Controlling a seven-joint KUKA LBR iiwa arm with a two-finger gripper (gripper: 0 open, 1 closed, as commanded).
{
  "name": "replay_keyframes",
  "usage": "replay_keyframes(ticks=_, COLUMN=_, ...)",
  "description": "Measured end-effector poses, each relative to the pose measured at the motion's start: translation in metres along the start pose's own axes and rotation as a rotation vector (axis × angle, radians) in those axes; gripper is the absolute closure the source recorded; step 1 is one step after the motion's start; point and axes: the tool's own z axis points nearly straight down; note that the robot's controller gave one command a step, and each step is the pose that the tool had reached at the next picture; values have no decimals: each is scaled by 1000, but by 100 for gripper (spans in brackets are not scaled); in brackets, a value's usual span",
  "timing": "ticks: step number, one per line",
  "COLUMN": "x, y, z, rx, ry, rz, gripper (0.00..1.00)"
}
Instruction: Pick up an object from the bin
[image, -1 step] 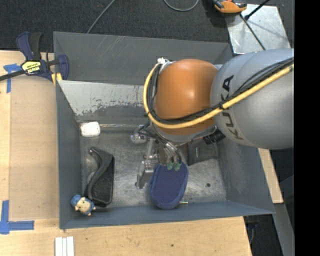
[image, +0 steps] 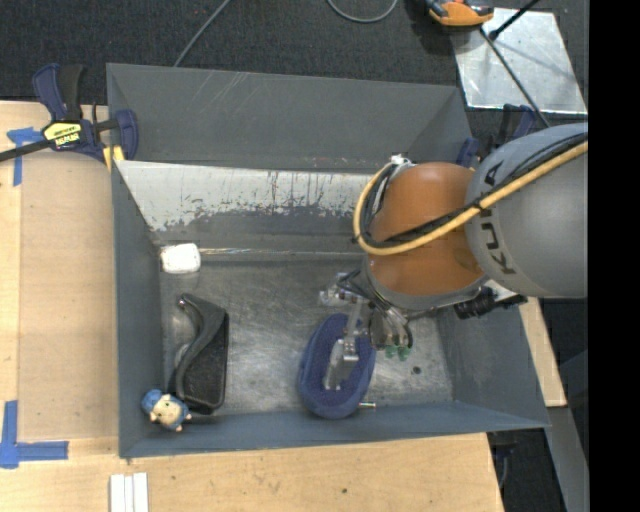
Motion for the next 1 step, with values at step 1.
replay_keyframes(ticks=1, x=-6, y=-50, z=67, rx=-15, ry=-30, rz=51, gripper=0)
